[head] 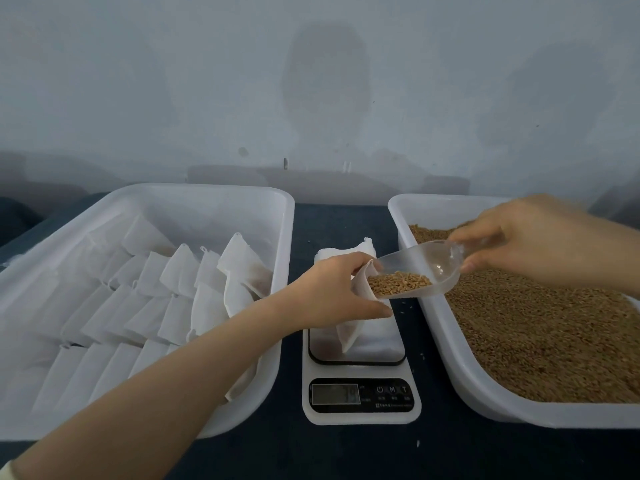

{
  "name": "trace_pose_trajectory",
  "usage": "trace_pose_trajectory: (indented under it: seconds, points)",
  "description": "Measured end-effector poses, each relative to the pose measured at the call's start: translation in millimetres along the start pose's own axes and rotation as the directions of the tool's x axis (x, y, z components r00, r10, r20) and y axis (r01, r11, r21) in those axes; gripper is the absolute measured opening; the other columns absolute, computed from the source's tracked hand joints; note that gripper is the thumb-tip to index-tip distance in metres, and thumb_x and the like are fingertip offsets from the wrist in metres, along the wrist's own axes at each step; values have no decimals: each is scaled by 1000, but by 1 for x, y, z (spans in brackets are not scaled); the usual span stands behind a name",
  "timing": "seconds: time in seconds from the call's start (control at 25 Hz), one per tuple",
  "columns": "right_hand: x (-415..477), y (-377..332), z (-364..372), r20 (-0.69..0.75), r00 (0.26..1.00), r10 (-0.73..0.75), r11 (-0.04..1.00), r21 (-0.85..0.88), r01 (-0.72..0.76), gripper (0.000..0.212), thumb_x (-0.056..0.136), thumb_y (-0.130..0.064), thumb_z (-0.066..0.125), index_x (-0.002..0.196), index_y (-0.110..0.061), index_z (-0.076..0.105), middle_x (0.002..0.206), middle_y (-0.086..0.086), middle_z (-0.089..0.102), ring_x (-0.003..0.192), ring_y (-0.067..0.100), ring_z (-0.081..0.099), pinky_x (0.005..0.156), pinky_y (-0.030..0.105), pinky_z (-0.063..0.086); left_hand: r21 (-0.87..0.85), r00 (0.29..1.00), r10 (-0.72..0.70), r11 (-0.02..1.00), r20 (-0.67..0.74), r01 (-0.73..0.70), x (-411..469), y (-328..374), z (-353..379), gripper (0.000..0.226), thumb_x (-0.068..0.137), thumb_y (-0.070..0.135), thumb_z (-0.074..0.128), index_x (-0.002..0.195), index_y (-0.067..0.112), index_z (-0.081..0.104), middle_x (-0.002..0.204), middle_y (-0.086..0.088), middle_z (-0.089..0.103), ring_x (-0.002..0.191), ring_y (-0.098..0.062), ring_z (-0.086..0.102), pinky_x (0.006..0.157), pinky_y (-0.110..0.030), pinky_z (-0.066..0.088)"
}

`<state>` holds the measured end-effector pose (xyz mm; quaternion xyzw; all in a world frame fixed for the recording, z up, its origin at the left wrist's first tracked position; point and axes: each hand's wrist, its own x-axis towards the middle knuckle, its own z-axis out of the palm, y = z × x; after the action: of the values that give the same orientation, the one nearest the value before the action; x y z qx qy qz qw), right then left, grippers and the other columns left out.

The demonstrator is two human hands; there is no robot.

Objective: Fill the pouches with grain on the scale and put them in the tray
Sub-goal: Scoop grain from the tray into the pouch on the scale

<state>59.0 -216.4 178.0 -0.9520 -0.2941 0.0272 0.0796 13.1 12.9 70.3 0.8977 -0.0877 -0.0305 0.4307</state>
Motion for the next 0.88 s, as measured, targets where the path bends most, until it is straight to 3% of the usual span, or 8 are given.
trace_pose_trajectory:
  seconds: [0.08, 0.2, 0.32, 0.4, 0.52, 0.64, 0.8, 0.88]
  points:
    - [-2, 2, 7, -7, 999, 33, 999, 34, -33, 16, 72, -50, 70, 83, -60, 64, 83, -38, 62, 84, 2, 63, 90, 43, 47, -13, 998, -14, 1000, 54, 15, -1, 0, -5, 60, 77, 47, 73, 130, 32, 49, 112, 17, 57, 100, -3, 57, 83, -13, 46]
    - [-6, 5, 15, -35, 998, 58, 992, 114, -53, 26, 73, -43, 73, 75, -64, 58, 92, -24, 67, 77, 6, 64, 74, 36, 53, -121, 998, -15, 992, 60, 22, -2, 2, -13, 53, 89, 55, 47, 129, 21, 56, 115, 10, 59, 103, -6, 55, 88, -15, 41]
    - [-9, 9, 22, -37, 997, 63, 980, 190, -55, 31, 73, -40, 74, 80, -63, 54, 98, -24, 66, 86, 0, 61, 84, 32, 50, -325, 991, -134, 936, 24, 135, 0, 2, -16, 31, 102, 15, 41, 128, 16, 58, 123, -3, 63, 112, -17, 59, 98, -29, 47]
    - [-11, 11, 27, -47, 996, 82, 964, 256, -67, 32, 73, -39, 75, 83, -62, 55, 100, -25, 65, 90, -6, 58, 88, 30, 47, -255, 992, -130, 959, -2, 125, 1, 0, -15, 37, 96, -3, 45, 122, 16, 61, 117, -3, 67, 110, -18, 62, 96, -28, 49]
    - [-12, 12, 31, -48, 994, 97, 953, 294, -78, 30, 70, -43, 74, 86, -61, 56, 95, -29, 63, 88, -12, 55, 84, 26, 46, -85, 995, -88, 993, -48, 84, 1, -4, -12, 25, 94, 11, 58, 116, 21, 66, 107, 8, 70, 101, -9, 63, 88, -18, 49]
    - [-13, 14, 34, -58, 993, 106, 940, 331, -82, 28, 63, -51, 71, 87, -60, 59, 93, -33, 62, 91, -12, 56, 92, 32, 47, -25, 987, -107, 994, -123, 105, 4, -7, -10, 15, 94, 16, 58, 104, 22, 67, 99, 7, 69, 93, -9, 63, 75, -11, 46]
    - [-16, 21, 36, -69, 990, 125, 932, 349, -94, 25, 61, -55, 68, 79, -69, 58, 79, -45, 58, 86, -1, 64, 80, 29, 50, 61, 976, -98, 992, -197, 112, 4, -7, -10, 19, 96, 13, 54, 85, 29, 57, 82, 13, 60, 77, -6, 55, 63, -9, 38]
    - [-18, 27, 38, -94, 987, 132, 924, 371, -88, 28, 63, -53, 67, 79, -73, 55, 79, -51, 55, 84, -12, 60, 76, 21, 44, 35, 971, -110, 992, -214, 121, 5, -6, -11, 19, 96, 9, 51, 90, 26, 57, 88, 10, 61, 83, -9, 58, 69, -12, 45]
